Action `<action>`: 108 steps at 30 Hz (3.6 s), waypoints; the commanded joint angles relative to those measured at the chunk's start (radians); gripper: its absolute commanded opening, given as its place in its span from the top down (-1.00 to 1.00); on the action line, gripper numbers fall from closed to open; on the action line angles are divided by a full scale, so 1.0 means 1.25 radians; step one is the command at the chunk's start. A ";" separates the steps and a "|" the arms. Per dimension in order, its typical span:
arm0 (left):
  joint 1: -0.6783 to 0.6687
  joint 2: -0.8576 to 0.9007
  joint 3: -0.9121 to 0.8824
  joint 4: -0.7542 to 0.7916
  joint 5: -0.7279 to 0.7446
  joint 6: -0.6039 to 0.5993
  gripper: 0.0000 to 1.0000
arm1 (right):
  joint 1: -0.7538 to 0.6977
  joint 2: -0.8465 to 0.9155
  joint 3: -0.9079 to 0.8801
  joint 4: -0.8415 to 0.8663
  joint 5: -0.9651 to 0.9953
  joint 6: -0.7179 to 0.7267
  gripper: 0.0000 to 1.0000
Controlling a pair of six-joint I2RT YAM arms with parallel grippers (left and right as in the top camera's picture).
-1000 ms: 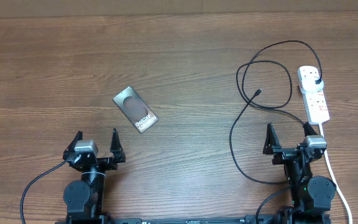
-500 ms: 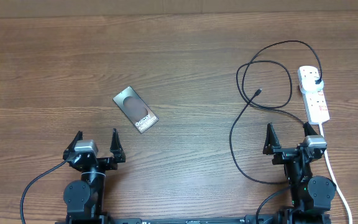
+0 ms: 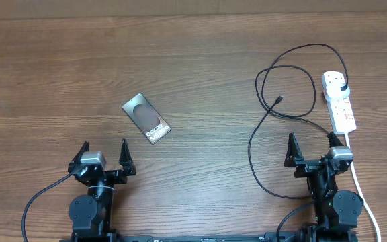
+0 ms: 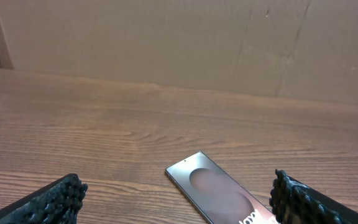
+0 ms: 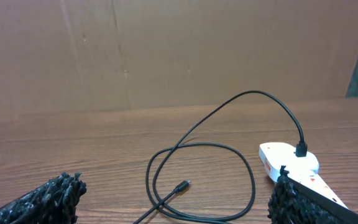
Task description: Plug charger to phone and switch on socket
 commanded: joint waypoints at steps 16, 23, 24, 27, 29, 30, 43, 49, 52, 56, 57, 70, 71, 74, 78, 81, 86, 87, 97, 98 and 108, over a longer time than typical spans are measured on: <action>0.005 -0.007 -0.003 -0.001 0.006 -0.006 -1.00 | 0.003 -0.009 -0.009 0.004 -0.004 -0.004 -1.00; 0.005 -0.007 -0.003 -0.001 0.006 -0.006 -0.99 | 0.003 -0.009 -0.009 0.004 -0.004 -0.004 -1.00; 0.005 -0.007 -0.003 -0.001 0.006 -0.006 -0.99 | 0.003 -0.009 -0.008 0.004 -0.004 -0.004 -1.00; 0.005 -0.007 -0.003 -0.001 0.006 -0.006 -0.99 | 0.003 -0.009 -0.008 0.004 -0.004 -0.004 -0.99; 0.005 -0.007 -0.003 -0.001 0.006 -0.006 -0.99 | 0.003 -0.009 -0.008 0.004 -0.004 -0.004 -1.00; 0.005 -0.007 -0.003 -0.001 0.006 -0.006 -1.00 | 0.003 -0.009 -0.008 0.004 -0.004 -0.004 -0.99; 0.005 -0.007 -0.003 -0.001 0.006 -0.006 -1.00 | 0.003 -0.009 -0.008 0.004 -0.004 -0.004 -1.00; 0.005 -0.007 -0.003 -0.001 0.006 -0.006 -0.99 | 0.003 -0.009 -0.009 0.004 -0.004 -0.004 -1.00; 0.005 -0.007 -0.003 -0.001 0.006 -0.006 -0.99 | 0.003 -0.009 -0.009 0.004 -0.004 -0.004 -1.00; 0.005 -0.007 -0.003 -0.001 0.006 -0.006 -1.00 | 0.003 -0.009 -0.009 0.004 -0.004 -0.004 -1.00; 0.005 -0.007 -0.003 -0.001 0.006 -0.006 -0.99 | 0.003 -0.009 -0.009 0.004 -0.004 -0.004 -1.00; 0.004 -0.007 -0.003 0.007 0.010 -0.009 -0.99 | 0.003 -0.009 -0.009 0.004 -0.004 -0.004 -1.00; 0.004 -0.007 -0.003 0.007 0.010 -0.009 -0.99 | 0.003 -0.009 -0.009 0.004 -0.004 -0.004 -1.00; 0.004 -0.007 -0.002 0.006 0.013 -0.009 -1.00 | 0.003 -0.009 -0.008 0.004 -0.004 -0.004 -1.00; 0.004 -0.007 0.017 0.003 0.012 -0.014 -1.00 | 0.003 -0.009 -0.008 0.004 -0.004 -0.004 -1.00; 0.004 -0.006 0.048 -0.005 0.012 -0.027 -1.00 | 0.003 -0.009 -0.009 0.004 -0.004 -0.004 -1.00; 0.004 0.015 0.110 -0.043 0.012 -0.027 -0.99 | 0.003 -0.009 -0.008 0.004 -0.004 -0.004 -0.99; 0.004 0.033 0.133 -0.056 0.012 -0.027 -1.00 | 0.003 -0.009 -0.009 0.004 -0.004 -0.004 -0.99; 0.003 0.287 0.319 -0.076 0.059 -0.031 -1.00 | 0.003 -0.009 -0.009 0.004 -0.004 -0.004 -1.00; 0.003 0.324 0.349 -0.089 0.069 -0.037 -1.00 | 0.003 -0.009 -0.009 0.004 -0.004 -0.004 -1.00; -0.035 0.701 0.768 -0.397 0.072 -0.072 -1.00 | 0.003 -0.009 -0.008 0.004 -0.004 -0.004 -1.00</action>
